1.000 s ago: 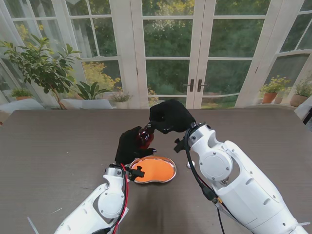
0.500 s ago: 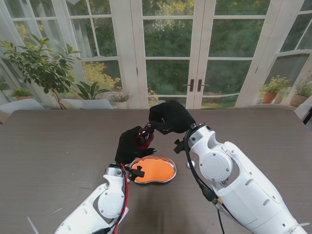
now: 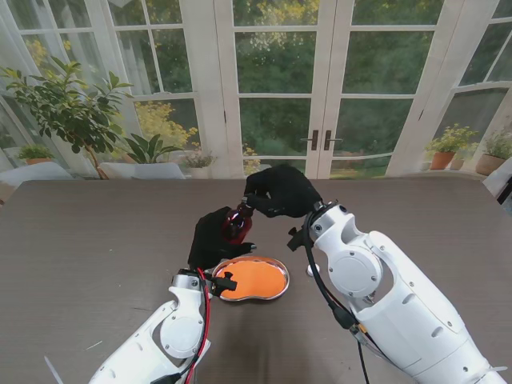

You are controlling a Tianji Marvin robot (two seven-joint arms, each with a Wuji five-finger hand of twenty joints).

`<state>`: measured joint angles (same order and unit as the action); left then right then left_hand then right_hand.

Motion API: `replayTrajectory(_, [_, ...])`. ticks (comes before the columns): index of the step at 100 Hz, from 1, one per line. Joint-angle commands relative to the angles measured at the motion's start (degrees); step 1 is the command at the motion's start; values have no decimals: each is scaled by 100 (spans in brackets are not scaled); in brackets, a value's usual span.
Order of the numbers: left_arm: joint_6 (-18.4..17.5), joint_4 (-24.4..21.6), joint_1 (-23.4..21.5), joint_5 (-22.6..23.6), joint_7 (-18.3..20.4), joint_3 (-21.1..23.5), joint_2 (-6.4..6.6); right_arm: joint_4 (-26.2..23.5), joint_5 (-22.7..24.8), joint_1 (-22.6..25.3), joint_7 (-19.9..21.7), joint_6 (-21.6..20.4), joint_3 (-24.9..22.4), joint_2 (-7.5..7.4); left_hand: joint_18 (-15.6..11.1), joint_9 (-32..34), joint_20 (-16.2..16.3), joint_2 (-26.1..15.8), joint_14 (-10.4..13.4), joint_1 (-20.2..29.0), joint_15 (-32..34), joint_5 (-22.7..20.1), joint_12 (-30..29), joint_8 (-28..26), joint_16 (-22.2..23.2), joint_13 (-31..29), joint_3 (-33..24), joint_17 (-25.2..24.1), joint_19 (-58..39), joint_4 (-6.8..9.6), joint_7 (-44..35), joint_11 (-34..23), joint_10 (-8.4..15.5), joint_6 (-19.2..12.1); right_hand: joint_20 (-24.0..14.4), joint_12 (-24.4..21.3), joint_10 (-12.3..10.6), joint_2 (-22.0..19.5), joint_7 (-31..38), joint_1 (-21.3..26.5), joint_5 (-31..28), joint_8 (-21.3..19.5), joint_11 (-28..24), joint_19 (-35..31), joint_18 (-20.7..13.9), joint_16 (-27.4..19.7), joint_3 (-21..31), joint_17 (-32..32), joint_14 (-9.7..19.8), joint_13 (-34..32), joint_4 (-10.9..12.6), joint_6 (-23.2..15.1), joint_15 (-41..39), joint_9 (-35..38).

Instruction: Collect the cotton balls from the tray into a sample bottle

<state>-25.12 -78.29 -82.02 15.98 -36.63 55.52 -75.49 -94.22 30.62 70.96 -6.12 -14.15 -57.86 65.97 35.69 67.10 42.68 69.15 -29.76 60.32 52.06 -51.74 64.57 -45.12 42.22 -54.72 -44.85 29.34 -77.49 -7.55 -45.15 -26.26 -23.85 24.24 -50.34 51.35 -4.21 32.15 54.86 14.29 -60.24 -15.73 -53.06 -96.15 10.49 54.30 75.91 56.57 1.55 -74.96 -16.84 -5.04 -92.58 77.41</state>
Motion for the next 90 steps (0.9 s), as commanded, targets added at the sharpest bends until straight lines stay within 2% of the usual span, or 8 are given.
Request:
replayTrajectory(1, [-32,-72,-1,-4,97,0,-36,21,3,5,117,-55,-7,-19,-127,226,51,-4932,-491,534,-10,-657,-9,-315,41,-6,-175,-199,59,211,-721,3,188,-1034,-161,-40,246,-379,-569,-355,-158,-233,53,-215,137,-83,-108,-39,98,-42,391,438,-89,103])
replayTrajectory(13, [-32,-75,3,-1,94,6,-36,39,14,-6,128,-113,-11,-25,-127,228,51,-4921,-484,533,-8,-653,-6,-315,42,-8,-178,-199,59,210,-724,-1,187,-1033,-163,-56,265,-234,-519,-312,-195,-328,154,-165,107,-137,-163,-143,85,-41,302,184,30,-45])
replayTrajectory(20, [-28,-77,3,5,87,7,-36,51,33,-4,105,-141,-12,-22,-127,228,52,-4924,-488,529,-7,-649,-4,-311,43,-10,-179,-199,59,207,-721,-1,191,-1031,-173,-34,238,351,-3,77,-22,-96,178,-135,69,-181,54,-177,123,-47,-107,14,113,-107])
replayTrajectory(27, [-23,-79,1,5,82,6,-38,61,20,4,58,-173,-13,-11,-127,225,52,-4923,-487,532,-8,-644,-2,-310,43,-8,-183,-199,59,204,-723,0,189,-1035,-174,-23,192,982,580,498,233,43,171,-107,37,-218,281,-223,173,-52,-314,-185,192,-246])
replayTrajectory(39, [-11,-93,-6,-3,82,-2,-39,56,44,-4,101,-233,-35,-29,-127,227,52,-4927,-487,527,-10,-646,-4,-307,42,-9,-178,-199,60,203,-724,3,186,-1035,-179,187,82,1598,970,900,576,-216,76,-70,-92,-313,605,-309,311,-59,-421,-391,394,-618])
replayTrajectory(66, [-28,-91,5,-6,93,-6,-39,74,172,-67,113,-298,-13,-44,-126,231,52,-4923,-485,529,-13,-645,-4,-301,41,-10,-186,-200,61,204,-729,3,188,-1032,-175,108,24,2849,1534,1344,1075,-406,-28,-29,-201,-417,491,-373,454,-67,-693,-416,622,-1002])
replayTrajectory(75, [-30,-92,2,-8,88,-6,-41,90,183,-72,72,-310,-9,-37,-126,228,52,-4930,-483,527,-14,-643,-7,-300,41,-9,-185,-200,61,205,-729,5,193,-1029,-174,-48,107,3013,1455,1437,1150,-274,167,-22,-209,-452,551,-381,446,-68,-709,-411,705,-1130])
replayTrajectory(90, [-29,-101,-1,-14,79,-5,-45,108,152,-48,14,-359,-31,-24,-124,231,52,-4932,-492,530,-15,-641,-13,-296,41,-10,-185,-200,62,208,-724,8,176,-1019,-184,-209,204,2901,1231,1301,866,32,374,-15,-173,-460,586,-399,342,-67,-732,-357,727,-999])
